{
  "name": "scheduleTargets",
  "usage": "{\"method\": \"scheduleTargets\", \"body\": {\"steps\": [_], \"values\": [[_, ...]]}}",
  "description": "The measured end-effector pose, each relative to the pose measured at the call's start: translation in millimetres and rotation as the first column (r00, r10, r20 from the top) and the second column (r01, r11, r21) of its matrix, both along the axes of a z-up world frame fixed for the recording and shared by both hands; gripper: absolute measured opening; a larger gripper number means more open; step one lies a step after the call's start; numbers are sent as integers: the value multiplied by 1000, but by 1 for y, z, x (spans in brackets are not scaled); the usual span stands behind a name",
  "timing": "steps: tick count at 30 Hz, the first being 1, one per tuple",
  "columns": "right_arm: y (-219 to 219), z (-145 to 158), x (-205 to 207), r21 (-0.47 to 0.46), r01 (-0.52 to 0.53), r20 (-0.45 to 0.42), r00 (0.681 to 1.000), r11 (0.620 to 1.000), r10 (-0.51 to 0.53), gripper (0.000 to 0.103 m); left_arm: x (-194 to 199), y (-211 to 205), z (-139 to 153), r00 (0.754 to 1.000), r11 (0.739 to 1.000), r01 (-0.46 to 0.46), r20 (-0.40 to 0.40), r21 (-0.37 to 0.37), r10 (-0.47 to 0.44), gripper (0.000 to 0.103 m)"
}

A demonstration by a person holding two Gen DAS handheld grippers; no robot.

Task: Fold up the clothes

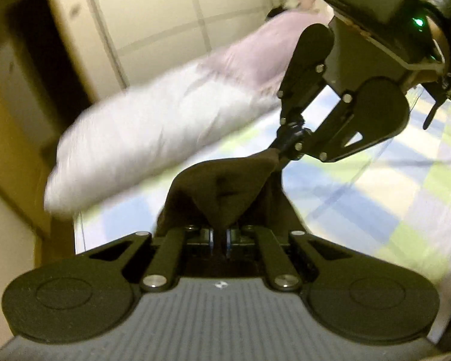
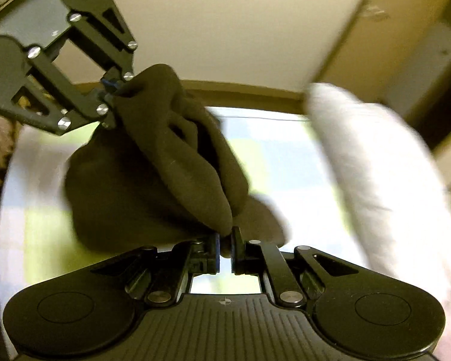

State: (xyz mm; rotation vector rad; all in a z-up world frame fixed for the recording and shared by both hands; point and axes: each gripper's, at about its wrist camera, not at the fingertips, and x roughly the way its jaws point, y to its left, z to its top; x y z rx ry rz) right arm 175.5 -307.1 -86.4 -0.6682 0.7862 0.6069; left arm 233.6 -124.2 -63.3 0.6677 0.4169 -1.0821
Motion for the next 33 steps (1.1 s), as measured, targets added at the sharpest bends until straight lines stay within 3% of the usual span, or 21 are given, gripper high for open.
{"method": "scheduleTargets", "body": {"steps": [3,6,8,9,11,13,14,16,17,20,23,26,28,33], "values": [[-66,44,-56,-25,66,135,989,998,-62,4,-58,-53,35,994,997,55,99,-57,-49,5],[-130,76,-132,-23,134,252,960,991,-124,4,-143,-95,53,977,987,135,176,-88,-117,5],[-173,85,-189,-15,182,299,939,983,-169,4,-208,-119,50,969,975,201,163,-95,-184,5],[-192,81,-221,-19,211,295,935,977,-196,5,-237,-128,43,967,969,231,131,-90,-219,5],[-230,68,-284,-27,276,265,929,961,-259,5,-297,-153,12,952,951,305,-26,-45,-306,14],[-267,36,-343,-52,375,136,921,926,-365,9,-341,-173,-26,913,930,367,-198,14,-357,18],[-283,15,-371,-85,443,47,897,893,-440,14,-356,-179,-42,900,922,384,-243,45,-363,18],[-317,-18,-420,-102,565,-81,816,819,-573,71,-381,-188,-70,879,907,409,-311,100,-362,20],[-334,-31,-443,-102,618,-134,768,780,-626,77,-388,-191,-81,875,902,414,-329,126,-356,26],[-370,-50,-490,-65,741,-244,637,668,-731,78,-374,-202,-104,879,900,397,-356,179,-318,39],[-382,-41,-493,29,803,-315,572,595,-757,78,-352,-213,-123,894,912,354,-360,208,-266,50],[-360,-46,-434,113,837,-364,536,535,-762,78,-331,-227,-135,910,919,316,-350,236,-223,53],[-355,-68,-392,153,858,-408,507,490,-759,78,-323,-235,-142,915,921,307,-340,241,-217,59],[-358,-115,-328,135,877,-436,470,460,-767,78,-297,-239,-158,915,929,291,-351,227,-200,63]]}}
